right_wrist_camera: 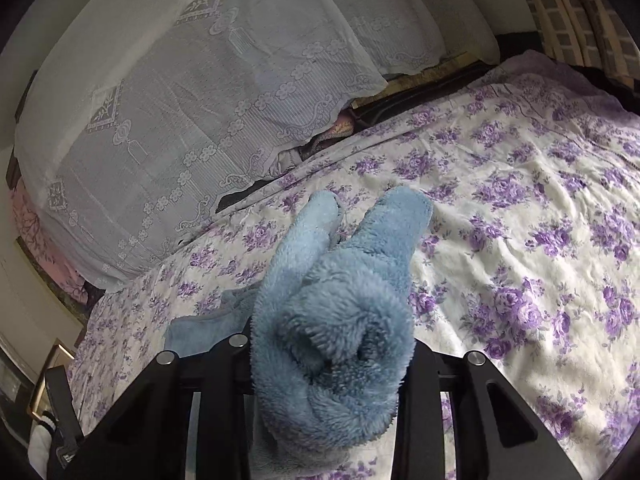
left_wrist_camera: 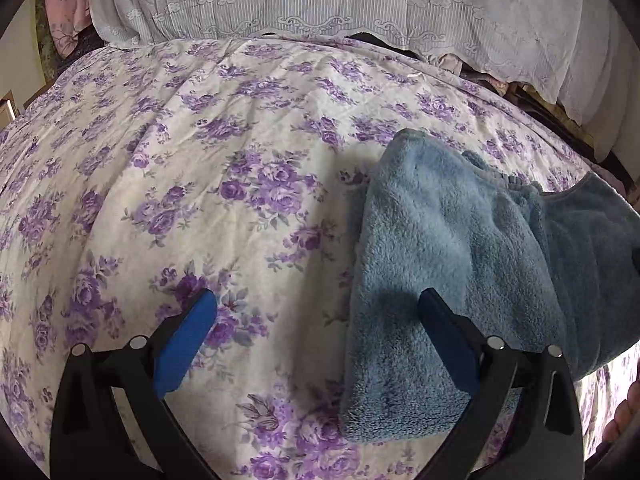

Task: Fold small clothes
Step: 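Lay the folded side down and open the right tool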

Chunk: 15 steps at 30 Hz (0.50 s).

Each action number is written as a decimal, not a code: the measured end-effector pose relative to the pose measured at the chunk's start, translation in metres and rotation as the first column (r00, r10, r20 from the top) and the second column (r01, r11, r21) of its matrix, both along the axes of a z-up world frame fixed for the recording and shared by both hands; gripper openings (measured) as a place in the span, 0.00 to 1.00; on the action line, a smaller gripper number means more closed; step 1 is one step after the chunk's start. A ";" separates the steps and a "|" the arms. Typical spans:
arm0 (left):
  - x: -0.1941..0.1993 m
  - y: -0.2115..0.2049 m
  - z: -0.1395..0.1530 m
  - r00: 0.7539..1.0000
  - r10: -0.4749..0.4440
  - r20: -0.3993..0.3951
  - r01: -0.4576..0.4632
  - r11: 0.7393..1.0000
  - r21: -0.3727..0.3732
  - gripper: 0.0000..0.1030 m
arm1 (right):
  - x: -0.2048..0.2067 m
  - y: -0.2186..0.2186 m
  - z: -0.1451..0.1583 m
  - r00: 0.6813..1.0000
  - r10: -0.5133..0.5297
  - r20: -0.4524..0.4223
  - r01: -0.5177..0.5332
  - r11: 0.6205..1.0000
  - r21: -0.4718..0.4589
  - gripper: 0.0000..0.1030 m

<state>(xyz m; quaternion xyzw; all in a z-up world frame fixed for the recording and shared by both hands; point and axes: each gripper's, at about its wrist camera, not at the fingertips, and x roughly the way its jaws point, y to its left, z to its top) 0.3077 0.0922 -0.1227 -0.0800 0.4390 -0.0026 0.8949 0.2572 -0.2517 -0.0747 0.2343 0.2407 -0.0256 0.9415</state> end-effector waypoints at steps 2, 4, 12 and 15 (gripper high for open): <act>0.000 0.000 0.000 1.000 -0.004 0.000 0.004 1.000 -0.003 0.96 | 0.001 0.011 0.007 1.000 0.012 0.007 -0.012 0.999 -0.035 0.32; 0.000 0.000 0.000 1.000 -0.009 -0.001 0.009 1.000 -0.008 0.96 | 0.000 0.024 0.013 0.999 0.027 0.017 -0.026 0.997 -0.074 0.32; 0.004 -0.012 0.005 0.999 -0.050 0.018 0.050 0.999 -0.003 0.96 | -0.003 0.066 0.030 0.994 0.097 0.044 -0.088 0.979 -0.182 0.32; 0.013 -0.025 0.015 0.995 -0.093 0.038 0.092 0.996 0.010 0.96 | -0.005 0.078 0.034 0.993 0.108 0.047 -0.095 0.969 -0.226 0.32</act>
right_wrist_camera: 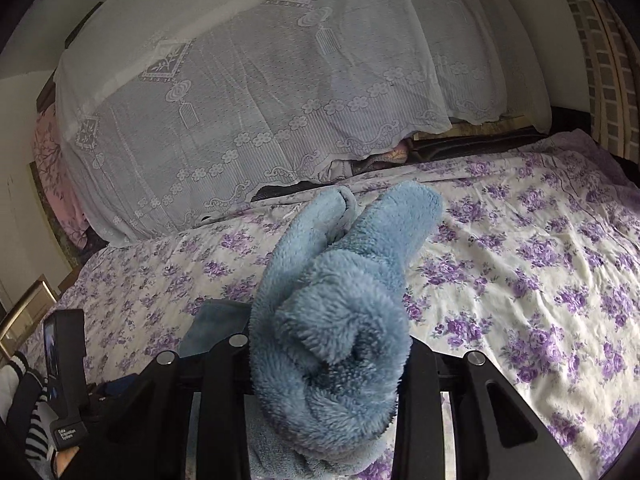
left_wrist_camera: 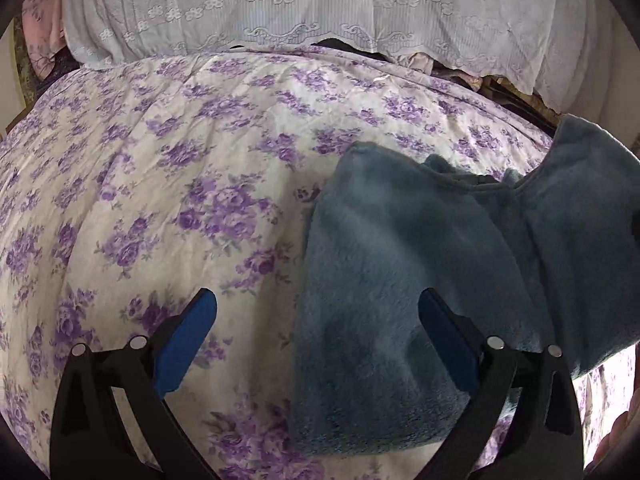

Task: Fold small clothes
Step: 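Lay the folded side down and open the right tool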

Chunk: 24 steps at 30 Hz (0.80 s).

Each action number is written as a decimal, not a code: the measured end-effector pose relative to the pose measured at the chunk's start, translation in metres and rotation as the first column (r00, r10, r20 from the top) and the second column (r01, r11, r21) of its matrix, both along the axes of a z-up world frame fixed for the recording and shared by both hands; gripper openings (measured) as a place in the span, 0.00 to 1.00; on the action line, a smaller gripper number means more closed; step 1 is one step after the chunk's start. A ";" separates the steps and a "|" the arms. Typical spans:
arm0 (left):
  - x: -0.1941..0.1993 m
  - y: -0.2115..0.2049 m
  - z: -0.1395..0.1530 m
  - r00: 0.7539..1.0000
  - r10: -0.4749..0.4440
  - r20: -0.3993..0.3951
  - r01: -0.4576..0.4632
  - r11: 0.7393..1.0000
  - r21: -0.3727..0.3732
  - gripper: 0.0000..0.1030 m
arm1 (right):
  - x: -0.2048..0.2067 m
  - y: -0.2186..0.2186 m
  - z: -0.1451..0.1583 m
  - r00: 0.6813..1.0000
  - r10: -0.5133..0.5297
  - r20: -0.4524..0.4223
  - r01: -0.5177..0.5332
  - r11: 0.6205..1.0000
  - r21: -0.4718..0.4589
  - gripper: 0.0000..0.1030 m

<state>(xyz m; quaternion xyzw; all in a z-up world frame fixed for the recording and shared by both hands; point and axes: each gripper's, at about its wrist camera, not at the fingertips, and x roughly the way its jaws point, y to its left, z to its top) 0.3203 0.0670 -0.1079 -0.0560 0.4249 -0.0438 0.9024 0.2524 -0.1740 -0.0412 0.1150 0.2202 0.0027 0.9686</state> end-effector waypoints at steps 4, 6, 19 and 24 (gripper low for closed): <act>0.018 -0.020 0.013 0.999 -0.031 0.007 0.031 0.999 -0.015 0.96 | -0.005 0.011 0.004 1.000 0.023 0.008 -0.023 1.000 -0.019 0.32; 0.027 -0.034 0.013 0.999 -0.054 0.005 0.054 0.998 0.010 0.96 | -0.007 0.019 0.005 0.999 0.040 0.012 -0.039 0.998 -0.040 0.32; 0.048 -0.010 0.012 1.000 -0.005 0.011 0.006 1.000 -0.025 0.96 | 0.008 0.105 0.000 0.989 0.151 -0.006 -0.150 0.979 -0.142 0.33; 0.053 0.021 0.009 0.998 0.067 0.009 -0.067 0.998 -0.015 0.96 | 0.021 0.143 -0.003 0.983 0.184 -0.017 -0.184 0.961 -0.205 0.33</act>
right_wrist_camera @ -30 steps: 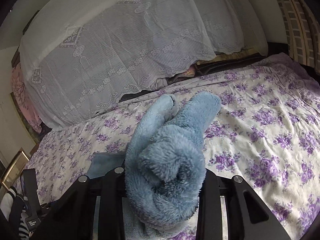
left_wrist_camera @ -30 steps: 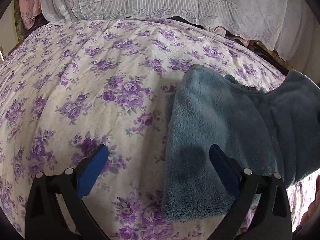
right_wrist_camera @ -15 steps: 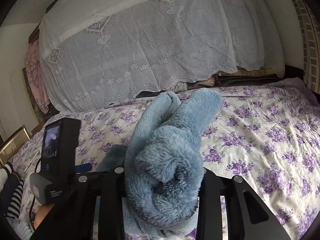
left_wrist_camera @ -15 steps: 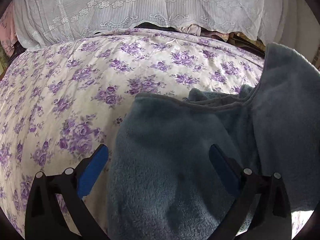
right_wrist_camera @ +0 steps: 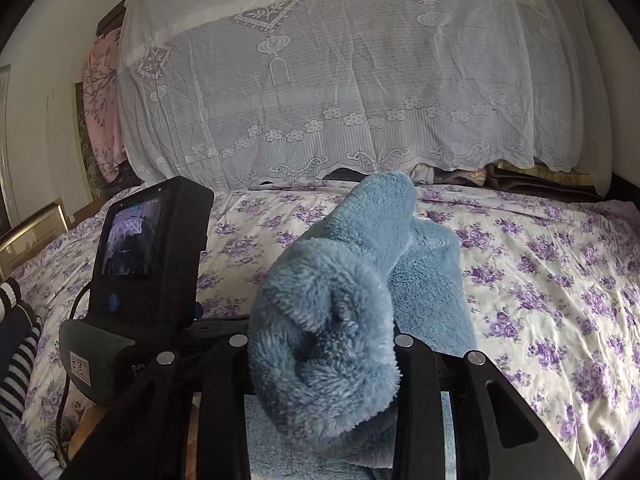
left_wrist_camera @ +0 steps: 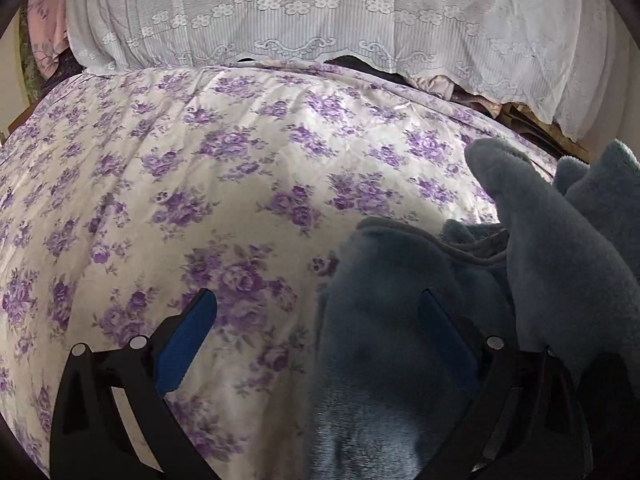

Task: Fold small clothes
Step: 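Lay the folded side down and open the right tool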

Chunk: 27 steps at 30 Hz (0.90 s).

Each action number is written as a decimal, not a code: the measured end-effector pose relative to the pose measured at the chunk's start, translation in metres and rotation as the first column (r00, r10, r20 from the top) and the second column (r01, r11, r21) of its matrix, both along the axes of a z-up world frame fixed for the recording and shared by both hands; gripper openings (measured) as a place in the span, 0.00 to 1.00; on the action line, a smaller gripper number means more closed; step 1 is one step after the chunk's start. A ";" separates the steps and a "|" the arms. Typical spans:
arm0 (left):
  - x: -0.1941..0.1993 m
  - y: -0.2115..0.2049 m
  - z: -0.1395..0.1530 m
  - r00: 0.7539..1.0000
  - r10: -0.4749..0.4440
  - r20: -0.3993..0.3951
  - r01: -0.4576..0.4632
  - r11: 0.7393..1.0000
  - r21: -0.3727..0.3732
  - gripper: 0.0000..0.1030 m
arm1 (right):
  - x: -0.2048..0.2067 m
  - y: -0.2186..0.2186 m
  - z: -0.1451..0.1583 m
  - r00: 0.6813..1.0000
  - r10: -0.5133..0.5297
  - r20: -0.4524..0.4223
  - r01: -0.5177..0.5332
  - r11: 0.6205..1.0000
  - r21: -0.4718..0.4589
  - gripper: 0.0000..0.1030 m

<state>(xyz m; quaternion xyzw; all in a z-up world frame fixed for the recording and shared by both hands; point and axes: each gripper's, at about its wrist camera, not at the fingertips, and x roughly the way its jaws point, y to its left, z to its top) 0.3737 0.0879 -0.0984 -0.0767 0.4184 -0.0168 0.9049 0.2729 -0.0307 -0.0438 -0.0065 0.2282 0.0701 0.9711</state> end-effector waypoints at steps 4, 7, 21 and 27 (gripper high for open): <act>0.005 0.028 -0.010 0.998 0.040 -0.039 -0.039 0.999 0.024 0.96 | 0.006 0.024 -0.012 0.999 0.040 -0.024 -0.042 0.997 -0.069 0.33; 0.010 0.059 -0.022 0.990 0.102 -0.099 -0.108 0.993 -0.055 0.96 | 0.008 0.033 -0.031 0.994 0.074 -0.082 -0.081 0.993 -0.081 0.33; 0.002 0.097 -0.005 0.983 0.170 -0.065 -0.176 0.979 -0.099 0.96 | -0.012 0.096 -0.083 0.972 0.191 -0.134 -0.229 0.893 -0.389 0.83; -0.011 0.110 0.012 0.985 0.168 -0.036 -0.171 0.974 -0.145 0.96 | -0.054 0.066 -0.051 0.959 0.277 -0.066 -0.281 0.891 -0.355 0.83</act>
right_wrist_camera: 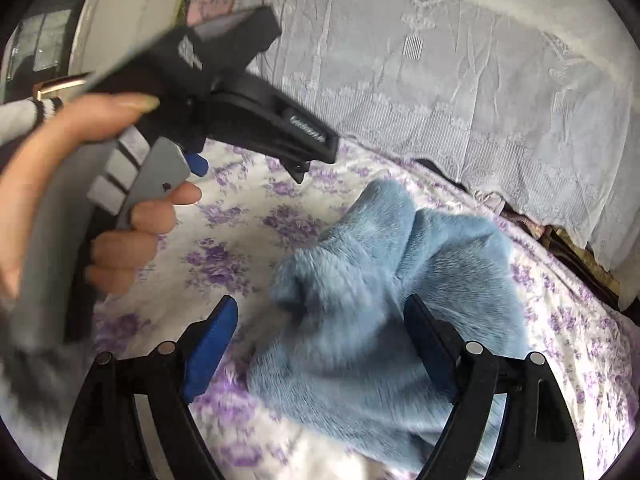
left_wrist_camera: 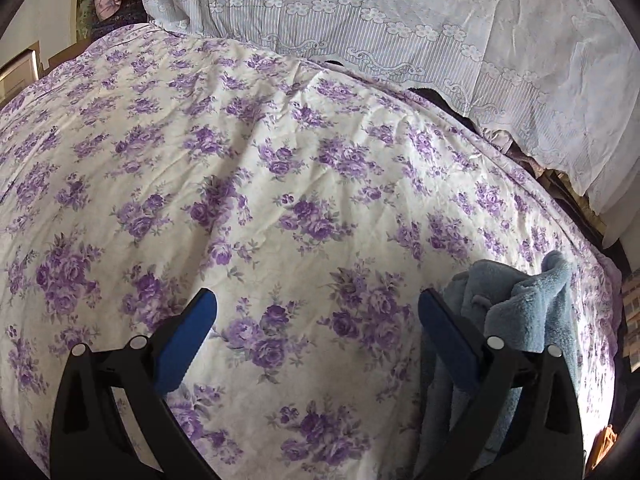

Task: Fold small clothes

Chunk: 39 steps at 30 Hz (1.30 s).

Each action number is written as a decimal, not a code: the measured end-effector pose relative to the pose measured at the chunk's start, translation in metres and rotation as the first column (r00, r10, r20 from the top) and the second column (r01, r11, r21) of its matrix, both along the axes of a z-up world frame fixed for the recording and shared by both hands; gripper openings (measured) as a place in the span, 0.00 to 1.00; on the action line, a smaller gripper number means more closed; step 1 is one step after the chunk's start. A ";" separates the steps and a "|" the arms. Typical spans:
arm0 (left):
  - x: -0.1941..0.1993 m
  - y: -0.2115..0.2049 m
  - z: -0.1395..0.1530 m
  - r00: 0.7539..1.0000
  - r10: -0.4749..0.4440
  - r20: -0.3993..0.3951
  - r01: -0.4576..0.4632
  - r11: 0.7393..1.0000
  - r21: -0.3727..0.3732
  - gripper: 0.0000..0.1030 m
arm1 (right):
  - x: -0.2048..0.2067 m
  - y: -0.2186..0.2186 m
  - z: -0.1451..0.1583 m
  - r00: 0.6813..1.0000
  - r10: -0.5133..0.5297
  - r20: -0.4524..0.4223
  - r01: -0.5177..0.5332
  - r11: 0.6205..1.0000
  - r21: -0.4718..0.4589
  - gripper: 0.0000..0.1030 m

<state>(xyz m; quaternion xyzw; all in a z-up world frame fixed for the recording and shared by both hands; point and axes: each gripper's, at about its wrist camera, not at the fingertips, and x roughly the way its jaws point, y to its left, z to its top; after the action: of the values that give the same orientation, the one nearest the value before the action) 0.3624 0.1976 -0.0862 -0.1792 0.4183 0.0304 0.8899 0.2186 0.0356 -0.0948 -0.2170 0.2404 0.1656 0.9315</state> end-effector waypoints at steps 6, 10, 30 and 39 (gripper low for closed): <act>-0.023 -0.021 0.029 0.991 -0.089 0.104 0.096 0.994 -0.060 0.96 | -0.027 -0.064 0.051 0.999 0.022 0.035 -0.028 0.982 0.189 0.69; -0.035 -0.059 0.039 0.968 -0.190 0.165 0.201 0.978 -0.051 0.96 | 0.012 -0.109 0.076 0.997 -0.067 -0.040 0.076 0.941 0.329 0.28; 0.005 -0.089 -0.037 0.959 -0.274 -0.064 0.276 0.961 0.011 0.96 | 0.154 -0.151 0.003 0.889 -0.173 -0.423 0.320 0.897 0.305 0.17; -0.026 -0.087 -0.013 0.955 -0.295 -0.033 0.297 0.953 0.062 0.96 | 0.054 -0.130 0.016 0.915 -0.014 -0.402 0.136 0.952 0.275 0.22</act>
<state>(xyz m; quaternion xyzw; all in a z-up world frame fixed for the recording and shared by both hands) 0.3361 0.1111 -0.0994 -0.0847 0.4497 -0.0872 0.8849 0.2730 -0.0941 -0.0793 -0.0269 0.4041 0.2040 0.8913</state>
